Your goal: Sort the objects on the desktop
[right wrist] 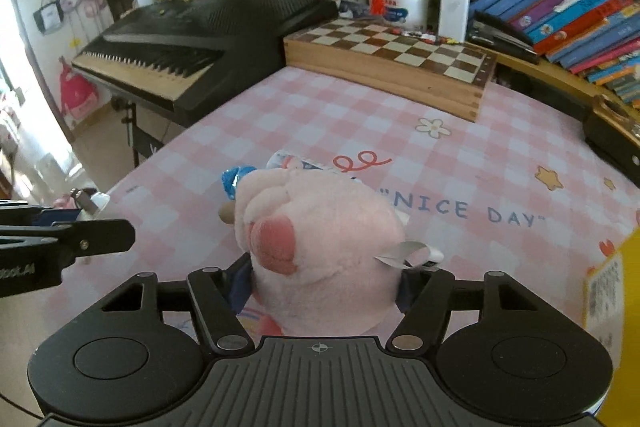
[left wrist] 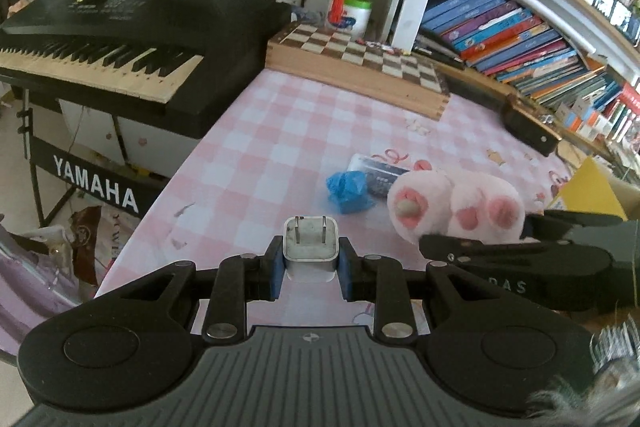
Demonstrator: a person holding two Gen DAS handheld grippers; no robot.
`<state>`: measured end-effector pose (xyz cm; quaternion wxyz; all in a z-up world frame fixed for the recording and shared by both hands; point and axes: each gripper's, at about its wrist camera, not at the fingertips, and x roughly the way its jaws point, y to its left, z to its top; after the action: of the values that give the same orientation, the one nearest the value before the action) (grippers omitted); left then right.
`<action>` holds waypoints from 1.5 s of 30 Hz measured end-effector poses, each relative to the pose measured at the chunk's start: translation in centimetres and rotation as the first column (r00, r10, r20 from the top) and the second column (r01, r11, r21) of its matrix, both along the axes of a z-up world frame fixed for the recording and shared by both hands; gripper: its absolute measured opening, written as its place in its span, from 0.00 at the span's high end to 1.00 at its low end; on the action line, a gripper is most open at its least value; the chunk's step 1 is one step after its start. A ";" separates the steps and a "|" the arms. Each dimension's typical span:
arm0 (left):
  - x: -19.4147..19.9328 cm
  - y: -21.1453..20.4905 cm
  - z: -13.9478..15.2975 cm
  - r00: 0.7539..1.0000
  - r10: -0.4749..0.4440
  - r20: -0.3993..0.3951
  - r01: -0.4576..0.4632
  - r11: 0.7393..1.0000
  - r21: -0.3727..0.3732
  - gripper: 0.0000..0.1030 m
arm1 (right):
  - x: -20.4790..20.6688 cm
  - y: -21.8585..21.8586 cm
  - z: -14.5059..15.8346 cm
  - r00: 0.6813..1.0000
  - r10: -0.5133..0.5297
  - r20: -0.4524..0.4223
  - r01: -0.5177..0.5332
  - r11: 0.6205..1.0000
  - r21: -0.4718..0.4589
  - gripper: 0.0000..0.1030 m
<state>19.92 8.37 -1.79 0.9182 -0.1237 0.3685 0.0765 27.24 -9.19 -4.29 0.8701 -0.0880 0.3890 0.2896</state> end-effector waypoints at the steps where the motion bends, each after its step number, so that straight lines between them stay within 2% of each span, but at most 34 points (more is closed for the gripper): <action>1: -0.2 -0.1 0.3 1.000 -0.008 0.007 0.008 1.000 -0.001 0.76 | -0.3 -0.2 0.3 1.000 -0.010 0.004 0.010 1.000 0.006 0.35; 10: -2.2 -1.1 2.8 0.993 -0.086 0.083 0.088 0.996 -0.024 0.76 | -3.5 -2.7 3.7 0.993 -0.085 0.080 0.082 0.996 0.035 0.35; 17: -4.5 -2.0 4.1 0.978 -0.144 0.149 0.152 0.987 -0.045 0.76 | -6.0 -4.4 5.5 0.985 -0.144 0.098 0.141 0.989 0.041 0.35; 34: -11.8 -2.0 3.9 0.955 -0.258 0.149 0.270 0.960 -0.067 0.76 | -15.3 -4.9 4.7 0.968 -0.250 0.023 0.249 0.968 0.033 0.35; 45: -17.2 -2.1 4.1 0.924 -0.356 0.143 0.365 0.930 -0.048 0.76 | -21.9 -4.7 4.3 0.950 -0.312 -0.004 0.312 0.948 0.057 0.34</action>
<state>2.71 6.25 2.27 0.9336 -0.0924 0.3263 -0.1156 5.35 -13.92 0.03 0.9082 -0.0015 0.3872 0.1590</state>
